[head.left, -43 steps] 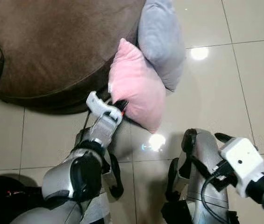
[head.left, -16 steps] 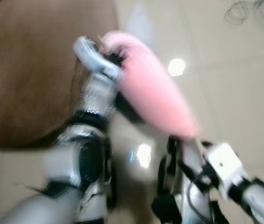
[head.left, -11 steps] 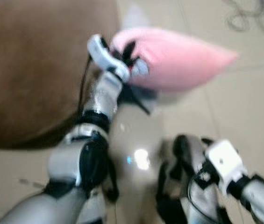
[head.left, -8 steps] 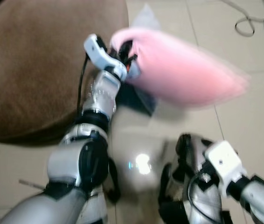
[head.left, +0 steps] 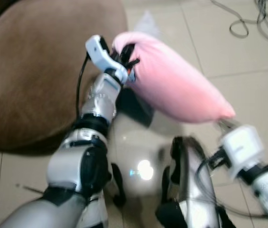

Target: Move the pillow to the sofa from floor

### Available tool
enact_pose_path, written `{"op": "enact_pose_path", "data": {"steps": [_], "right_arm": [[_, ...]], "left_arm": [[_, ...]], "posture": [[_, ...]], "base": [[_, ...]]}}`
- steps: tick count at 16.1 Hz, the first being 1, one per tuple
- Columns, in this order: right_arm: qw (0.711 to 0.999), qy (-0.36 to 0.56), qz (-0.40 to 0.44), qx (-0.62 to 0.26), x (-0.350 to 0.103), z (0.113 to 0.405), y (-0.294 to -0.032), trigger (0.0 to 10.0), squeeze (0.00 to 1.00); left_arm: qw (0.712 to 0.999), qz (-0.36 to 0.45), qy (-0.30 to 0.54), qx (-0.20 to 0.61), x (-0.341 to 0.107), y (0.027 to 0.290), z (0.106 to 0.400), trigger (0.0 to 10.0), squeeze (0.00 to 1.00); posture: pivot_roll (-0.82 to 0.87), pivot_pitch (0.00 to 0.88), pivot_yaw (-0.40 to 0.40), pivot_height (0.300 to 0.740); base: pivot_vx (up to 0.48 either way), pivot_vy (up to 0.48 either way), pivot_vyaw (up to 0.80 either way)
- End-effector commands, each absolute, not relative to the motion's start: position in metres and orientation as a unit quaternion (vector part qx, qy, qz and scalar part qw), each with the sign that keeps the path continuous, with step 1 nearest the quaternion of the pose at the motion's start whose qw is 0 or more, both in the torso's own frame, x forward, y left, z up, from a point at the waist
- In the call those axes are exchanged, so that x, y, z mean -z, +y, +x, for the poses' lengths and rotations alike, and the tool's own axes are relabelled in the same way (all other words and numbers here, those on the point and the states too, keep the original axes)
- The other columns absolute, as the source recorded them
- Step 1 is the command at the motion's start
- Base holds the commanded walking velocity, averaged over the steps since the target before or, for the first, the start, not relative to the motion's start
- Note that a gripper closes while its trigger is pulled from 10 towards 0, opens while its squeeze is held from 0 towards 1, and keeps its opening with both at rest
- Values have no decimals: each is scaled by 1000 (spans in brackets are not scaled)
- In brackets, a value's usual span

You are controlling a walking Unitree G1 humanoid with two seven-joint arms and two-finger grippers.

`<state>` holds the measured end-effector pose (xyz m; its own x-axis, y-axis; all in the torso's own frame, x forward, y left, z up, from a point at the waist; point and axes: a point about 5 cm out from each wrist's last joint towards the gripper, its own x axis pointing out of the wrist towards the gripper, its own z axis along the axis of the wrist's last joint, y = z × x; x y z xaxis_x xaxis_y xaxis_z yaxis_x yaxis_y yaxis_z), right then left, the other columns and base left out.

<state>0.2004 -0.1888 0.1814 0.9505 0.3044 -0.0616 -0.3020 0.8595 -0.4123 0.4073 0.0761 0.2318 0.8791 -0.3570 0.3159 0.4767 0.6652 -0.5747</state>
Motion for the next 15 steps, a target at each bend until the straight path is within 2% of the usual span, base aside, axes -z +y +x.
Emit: {"op": "enact_pose_path", "data": {"steps": [1,11,15], "right_arm": [[967,-8,-208,-147,-179,198,-188,10000,0],[975,1,-183,-122,-171,200,-185,10000,0],[972,19,-188,-137,-167,204,-183,10000,0]], "left_arm": [[912,-309,-116,244,-244,74,407,0,0],[914,-303,-109,249,-241,71,406,0,0],[915,-302,-104,246,-238,71,405,0,0]], "posture": [[-106,375,36,495],[-104,374,41,495],[-95,373,32,535]], "base": [[0,0,0],[0,0,0],[0,0,0]]}}
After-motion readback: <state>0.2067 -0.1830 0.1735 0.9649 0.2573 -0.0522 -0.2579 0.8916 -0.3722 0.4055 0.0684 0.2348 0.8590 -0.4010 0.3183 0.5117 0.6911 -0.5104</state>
